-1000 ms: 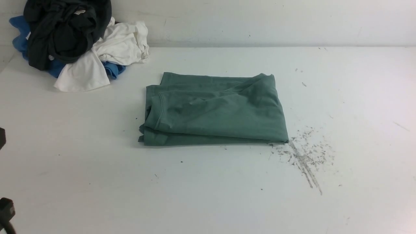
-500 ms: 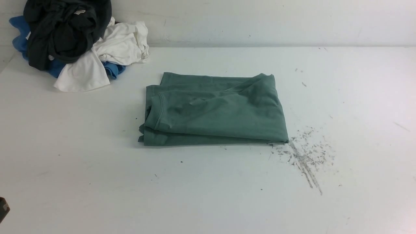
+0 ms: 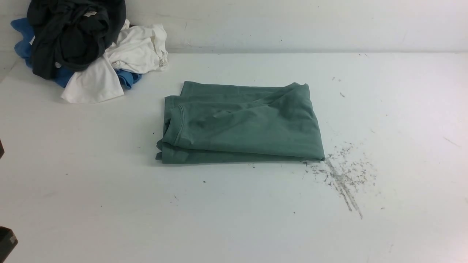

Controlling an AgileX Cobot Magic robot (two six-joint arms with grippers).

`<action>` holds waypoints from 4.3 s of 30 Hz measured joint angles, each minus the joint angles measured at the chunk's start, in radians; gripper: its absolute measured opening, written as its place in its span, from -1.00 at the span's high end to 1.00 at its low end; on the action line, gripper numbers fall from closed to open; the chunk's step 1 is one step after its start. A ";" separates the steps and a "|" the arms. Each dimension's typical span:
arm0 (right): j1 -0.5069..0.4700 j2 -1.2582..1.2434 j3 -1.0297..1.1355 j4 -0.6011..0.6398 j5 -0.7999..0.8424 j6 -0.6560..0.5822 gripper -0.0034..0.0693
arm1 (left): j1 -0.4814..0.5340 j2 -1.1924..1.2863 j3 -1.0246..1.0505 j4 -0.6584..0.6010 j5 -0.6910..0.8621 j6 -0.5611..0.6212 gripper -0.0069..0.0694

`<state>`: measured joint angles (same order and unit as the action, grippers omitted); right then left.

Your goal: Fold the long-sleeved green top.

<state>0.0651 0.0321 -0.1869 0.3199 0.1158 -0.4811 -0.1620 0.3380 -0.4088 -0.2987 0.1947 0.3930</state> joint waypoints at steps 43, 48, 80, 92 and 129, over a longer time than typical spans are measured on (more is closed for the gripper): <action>-0.037 -0.042 0.210 -0.320 0.258 0.527 0.94 | -0.001 -0.003 0.000 -0.004 0.000 0.000 0.84; -0.037 -0.042 0.210 -0.320 0.258 0.527 0.94 | -0.001 -0.003 0.000 -0.004 0.000 0.000 0.84; -0.037 -0.042 0.210 -0.320 0.258 0.527 0.94 | 0.018 -0.349 0.399 -0.002 -0.073 0.000 0.84; -0.037 -0.042 0.210 -0.320 0.258 0.527 0.94 | 0.055 -0.349 0.436 0.077 0.166 -0.093 0.84; -0.037 -0.042 0.210 -0.320 0.258 0.527 0.94 | 0.098 -0.349 0.435 0.101 0.168 -0.201 0.84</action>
<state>0.0285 -0.0103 0.0228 0.0000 0.3733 0.0460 -0.0642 -0.0112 0.0261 -0.1982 0.3628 0.1925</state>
